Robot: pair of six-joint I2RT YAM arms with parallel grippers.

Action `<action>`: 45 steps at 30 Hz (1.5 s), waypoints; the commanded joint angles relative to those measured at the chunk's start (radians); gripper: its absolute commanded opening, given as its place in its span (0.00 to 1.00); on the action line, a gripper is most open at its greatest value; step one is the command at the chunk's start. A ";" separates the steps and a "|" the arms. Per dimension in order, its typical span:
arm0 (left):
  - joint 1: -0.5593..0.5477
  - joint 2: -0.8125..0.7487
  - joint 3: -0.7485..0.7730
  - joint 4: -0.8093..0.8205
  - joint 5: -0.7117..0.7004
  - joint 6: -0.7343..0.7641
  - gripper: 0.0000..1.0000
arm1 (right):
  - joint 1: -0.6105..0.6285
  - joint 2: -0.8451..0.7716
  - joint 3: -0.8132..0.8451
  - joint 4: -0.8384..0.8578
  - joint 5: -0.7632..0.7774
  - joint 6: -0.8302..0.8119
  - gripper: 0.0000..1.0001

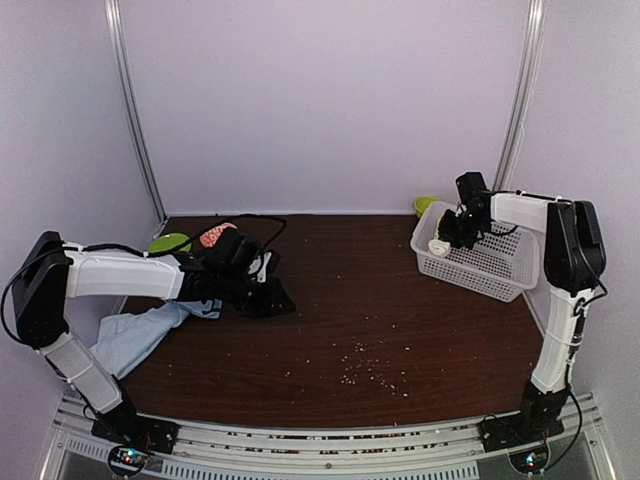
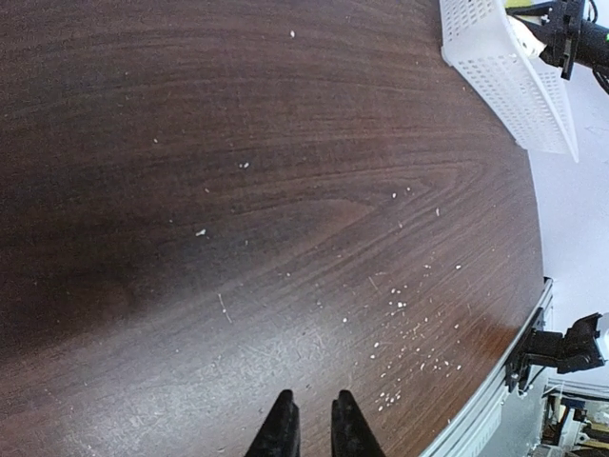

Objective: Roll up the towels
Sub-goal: Place the towel in the bin.

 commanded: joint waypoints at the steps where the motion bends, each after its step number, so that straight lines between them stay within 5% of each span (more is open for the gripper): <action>1: 0.005 0.029 0.025 0.069 0.021 -0.017 0.12 | -0.009 0.058 0.074 0.016 -0.041 0.017 0.00; 28: 0.003 0.096 0.008 0.152 0.053 -0.042 0.12 | 0.012 0.234 0.281 -0.315 -0.069 -0.143 0.02; 34: 0.003 0.106 0.003 0.171 0.066 -0.042 0.12 | 0.032 0.248 0.304 -0.360 -0.089 -0.151 0.43; 45: 0.003 0.101 -0.005 0.171 0.072 -0.035 0.12 | 0.033 0.131 0.282 -0.370 -0.024 -0.143 0.92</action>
